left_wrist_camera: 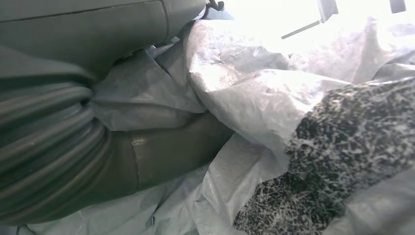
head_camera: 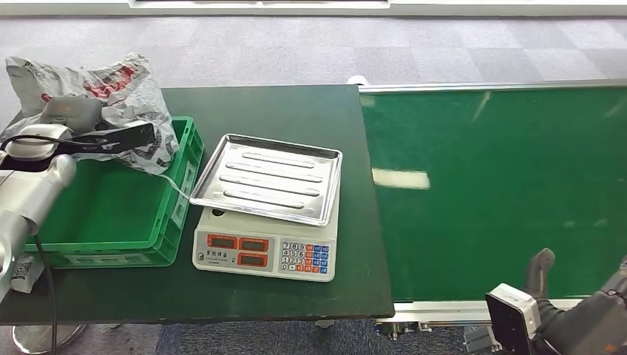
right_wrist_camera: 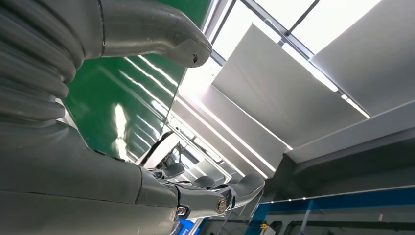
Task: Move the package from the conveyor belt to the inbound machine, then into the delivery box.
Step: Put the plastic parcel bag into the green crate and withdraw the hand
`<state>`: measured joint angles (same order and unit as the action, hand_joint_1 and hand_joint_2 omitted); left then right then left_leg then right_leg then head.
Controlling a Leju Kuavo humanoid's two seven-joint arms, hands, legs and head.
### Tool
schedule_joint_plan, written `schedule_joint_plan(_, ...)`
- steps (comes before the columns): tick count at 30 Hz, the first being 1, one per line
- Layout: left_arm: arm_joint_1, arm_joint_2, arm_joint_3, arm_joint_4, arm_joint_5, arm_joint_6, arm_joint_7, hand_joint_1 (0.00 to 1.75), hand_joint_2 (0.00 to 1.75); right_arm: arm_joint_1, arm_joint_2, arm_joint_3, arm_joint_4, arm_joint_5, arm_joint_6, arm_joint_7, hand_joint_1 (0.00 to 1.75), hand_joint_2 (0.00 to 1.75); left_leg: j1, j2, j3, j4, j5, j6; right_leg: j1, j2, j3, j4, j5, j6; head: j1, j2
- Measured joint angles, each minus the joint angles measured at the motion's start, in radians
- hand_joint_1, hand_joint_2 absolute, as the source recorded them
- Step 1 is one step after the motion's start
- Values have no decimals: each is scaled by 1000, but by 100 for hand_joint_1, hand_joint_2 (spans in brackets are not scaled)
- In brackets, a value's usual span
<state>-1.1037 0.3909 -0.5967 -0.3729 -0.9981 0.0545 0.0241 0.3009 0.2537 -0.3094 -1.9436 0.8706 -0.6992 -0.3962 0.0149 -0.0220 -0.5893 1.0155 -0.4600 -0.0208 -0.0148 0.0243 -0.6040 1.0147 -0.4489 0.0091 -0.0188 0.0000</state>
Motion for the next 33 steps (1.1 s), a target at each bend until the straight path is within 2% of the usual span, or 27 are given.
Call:
schedule_joint_plan(16, 36, 27, 26, 12, 8, 0, 4, 175, 175, 9, -14, 0, 0, 0, 0, 4, 0, 175, 0, 0, 0, 0, 0, 0, 0, -1, 0, 0, 0, 0, 0, 0)
schedule_joint_plan(17, 37, 27, 27, 12, 8, 0, 4, 133, 175, 10, -15, 0, 0, 0, 0, 4, 0, 175, 0, 0, 0, 0, 0, 0, 0, -1, 0, 0, 0, 0, 0, 0)
schedule_joint_plan(20, 42, 29, 36, 12, 17, -10, 4, 2, 44, 13, -18, 0, 0, -5, 0, 3, 0, 175, 0, 0, 0, 0, 0, 0, 0, -1, 0, 0, 0, 0, 0, 0)
schedule_joint_plan(21, 44, 29, 42, 13, 22, -14, 6, 0, 0, 15, -19, 0, 0, -8, 0, 3, 0, 175, 0, 0, 0, 0, 0, 0, 0, -1, 0, 0, 0, 0, 0, 0)
schedule_joint_plan(24, 50, 26, 57, 12, 27, -6, 16, 0, 0, 21, -20, 0, 0, -12, 0, -1, 0, 175, 0, 0, 0, 0, 0, 0, 0, -1, -1, 0, 0, 0, 0, 0)
schedule_joint_plan(29, 56, 18, 97, -6, 27, 72, 31, 0, 0, 32, -20, 0, 0, -10, 0, -5, 0, 175, 0, 0, 0, 0, 0, 0, 0, -1, -1, 0, 0, 0, 0, 0)
schedule_joint_plan(33, 57, 13, 129, -22, 32, 99, 31, 0, 0, 35, -20, 0, 0, -11, 0, -9, 0, 175, 0, 0, 0, 0, 0, 0, 0, -1, -1, 0, 0, 0, 0, 0)
